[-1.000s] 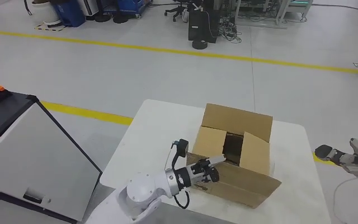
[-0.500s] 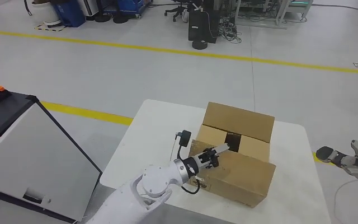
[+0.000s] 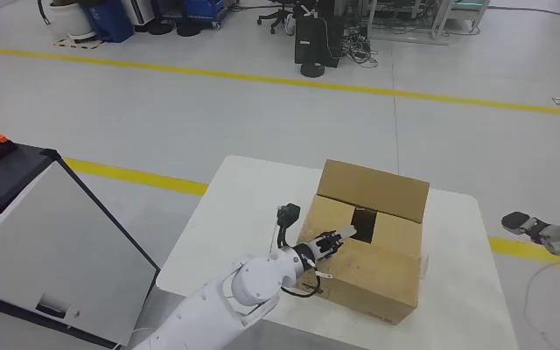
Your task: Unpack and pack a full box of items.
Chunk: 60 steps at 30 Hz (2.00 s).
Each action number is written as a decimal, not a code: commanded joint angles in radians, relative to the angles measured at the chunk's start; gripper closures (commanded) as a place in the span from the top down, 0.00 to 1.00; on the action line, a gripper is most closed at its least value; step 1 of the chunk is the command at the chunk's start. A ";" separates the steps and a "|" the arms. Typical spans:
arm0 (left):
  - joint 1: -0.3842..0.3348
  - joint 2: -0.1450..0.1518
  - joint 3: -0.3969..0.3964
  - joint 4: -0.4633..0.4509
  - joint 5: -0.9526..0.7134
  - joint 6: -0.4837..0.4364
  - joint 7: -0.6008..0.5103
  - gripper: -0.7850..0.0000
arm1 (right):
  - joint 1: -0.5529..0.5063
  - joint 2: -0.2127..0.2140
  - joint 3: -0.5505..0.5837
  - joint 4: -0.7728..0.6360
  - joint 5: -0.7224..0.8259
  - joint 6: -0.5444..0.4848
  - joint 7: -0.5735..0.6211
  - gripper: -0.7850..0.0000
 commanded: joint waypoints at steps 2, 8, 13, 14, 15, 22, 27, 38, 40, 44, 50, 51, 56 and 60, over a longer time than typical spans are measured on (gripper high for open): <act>0.001 -0.001 -0.001 -0.012 0.032 0.036 0.000 1.00 | 0.052 -0.001 -0.040 0.008 -0.061 0.019 -0.075 1.00; 0.004 -0.001 -0.005 -0.036 0.080 0.076 -0.018 1.00 | 0.109 -0.003 -0.096 0.026 -0.134 0.048 -0.127 1.00; 0.004 -0.001 -0.005 -0.036 0.080 0.076 -0.018 1.00 | 0.109 -0.003 -0.096 0.026 -0.134 0.048 -0.127 1.00; 0.004 -0.001 -0.005 -0.036 0.080 0.076 -0.018 1.00 | 0.109 -0.003 -0.096 0.026 -0.134 0.048 -0.127 1.00; 0.004 -0.001 -0.005 -0.036 0.080 0.076 -0.018 1.00 | 0.109 -0.003 -0.096 0.026 -0.134 0.048 -0.127 1.00; 0.004 -0.001 -0.005 -0.036 0.080 0.076 -0.018 1.00 | 0.137 -0.011 -0.153 0.031 -0.185 0.092 -0.206 1.00; 0.004 -0.001 -0.005 -0.036 0.080 0.076 -0.018 1.00 | 0.230 -0.031 -0.261 0.087 -0.218 0.087 -0.226 1.00; 0.004 -0.001 -0.005 -0.036 0.080 0.076 -0.018 1.00 | 0.458 -0.089 -0.454 0.356 -0.247 0.018 -0.240 1.00; 0.004 -0.001 -0.005 -0.036 0.080 0.076 -0.018 1.00 | 0.491 -0.101 -0.480 0.396 -0.242 0.022 -0.239 1.00; 0.004 -0.001 -0.005 -0.036 0.080 0.076 -0.018 1.00 | 0.548 -0.123 -0.530 0.467 -0.261 0.019 -0.248 1.00; 0.004 -0.001 -0.005 -0.036 0.080 0.076 -0.018 1.00 | 0.605 -0.153 -0.587 0.536 -0.269 0.006 -0.218 1.00; 0.004 -0.001 -0.005 -0.036 0.080 0.076 -0.018 1.00 | 0.612 -0.156 -0.591 0.545 -0.264 0.008 -0.199 1.00; 0.004 -0.001 -0.005 -0.036 0.080 0.076 -0.018 1.00 | 0.637 -0.160 -0.585 0.596 -0.228 0.014 -0.091 1.00; 0.004 -0.001 -0.005 -0.036 0.080 0.076 -0.018 1.00 | 0.647 -0.157 -0.570 0.627 -0.201 0.037 -0.015 1.00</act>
